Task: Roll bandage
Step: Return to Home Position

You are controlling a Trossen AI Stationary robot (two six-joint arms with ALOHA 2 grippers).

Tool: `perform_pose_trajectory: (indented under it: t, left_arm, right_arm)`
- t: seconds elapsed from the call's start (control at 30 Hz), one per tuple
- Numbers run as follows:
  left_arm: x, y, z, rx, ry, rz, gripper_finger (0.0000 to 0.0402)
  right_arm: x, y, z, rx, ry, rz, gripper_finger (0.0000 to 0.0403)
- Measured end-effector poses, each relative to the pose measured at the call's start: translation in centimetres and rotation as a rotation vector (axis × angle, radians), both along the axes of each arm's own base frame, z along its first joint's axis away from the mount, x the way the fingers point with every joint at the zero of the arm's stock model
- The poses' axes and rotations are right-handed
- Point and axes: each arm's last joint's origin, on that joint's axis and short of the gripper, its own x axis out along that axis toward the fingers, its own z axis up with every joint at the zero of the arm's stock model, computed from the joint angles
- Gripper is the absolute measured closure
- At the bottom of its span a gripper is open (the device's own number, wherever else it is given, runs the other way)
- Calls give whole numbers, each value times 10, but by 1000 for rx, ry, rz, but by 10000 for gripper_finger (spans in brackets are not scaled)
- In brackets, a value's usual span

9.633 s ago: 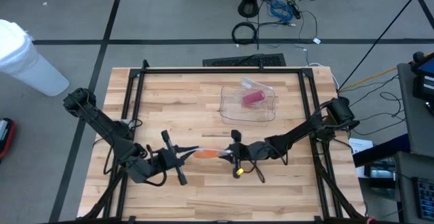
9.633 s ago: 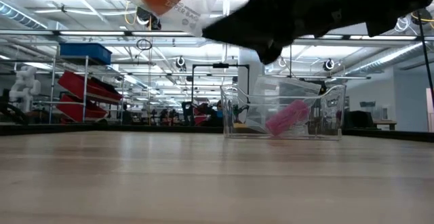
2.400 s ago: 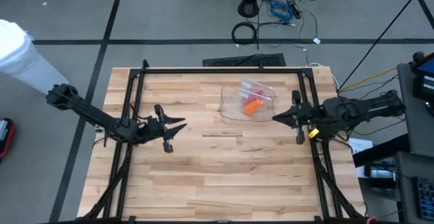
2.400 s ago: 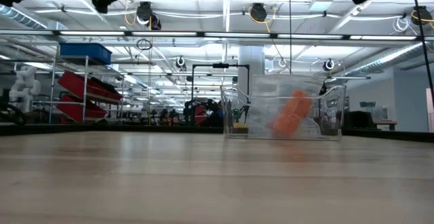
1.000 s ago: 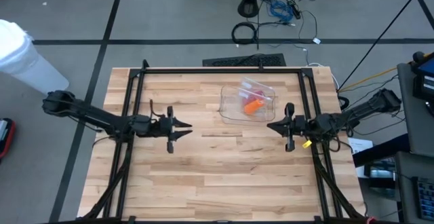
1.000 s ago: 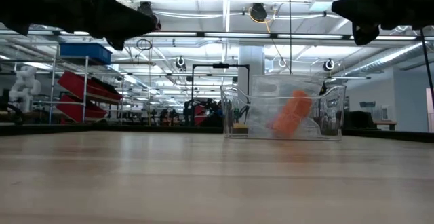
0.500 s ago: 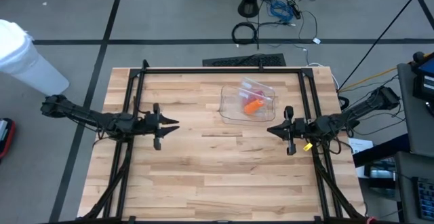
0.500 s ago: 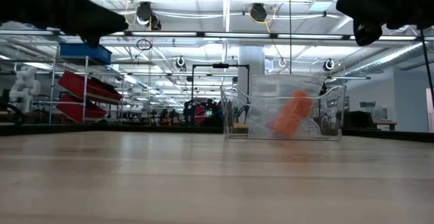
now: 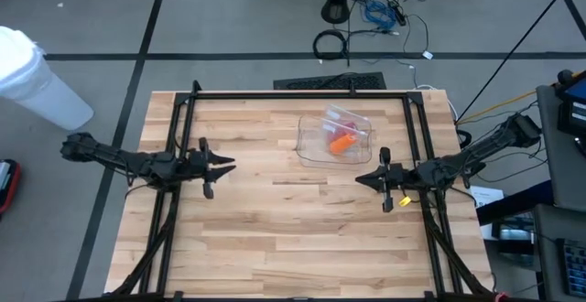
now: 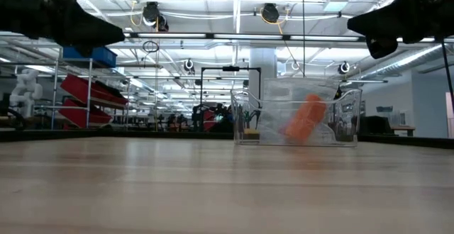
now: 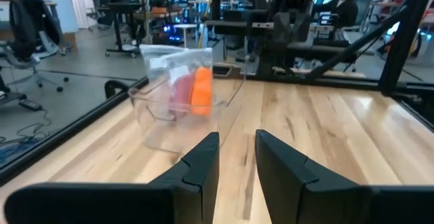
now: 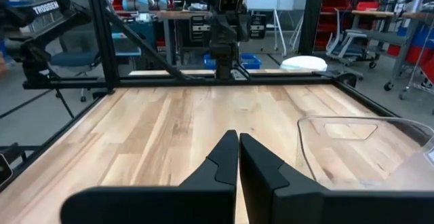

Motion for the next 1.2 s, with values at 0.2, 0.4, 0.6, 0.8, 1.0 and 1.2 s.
perform_pose_trajectory:
  t: [0.2,0.4,0.6,0.8,1.0,1.2]
  left_arm:
    - [-4,1,-1,3,6,-10,301]
    - [-9,2,-4,37,42,-8,301]
    - [-17,3,-5,39,41,-47,301]
    - [-23,2,-14,46,14,-126,301]
    - [-24,2,-16,59,-4,-148,301]
    - [-24,3,-16,69,-3,-116,302]
  right_arm:
    - [1,0,4,6,-36,-25,403]
    - [-3,2,9,15,-76,2,403]
    - [-10,4,15,-1,-125,34,403]
    - [-19,3,17,-32,-127,65,403]
    - [-28,-1,19,-33,-130,63,403]
    - [-36,-8,22,-81,-154,-17,403]
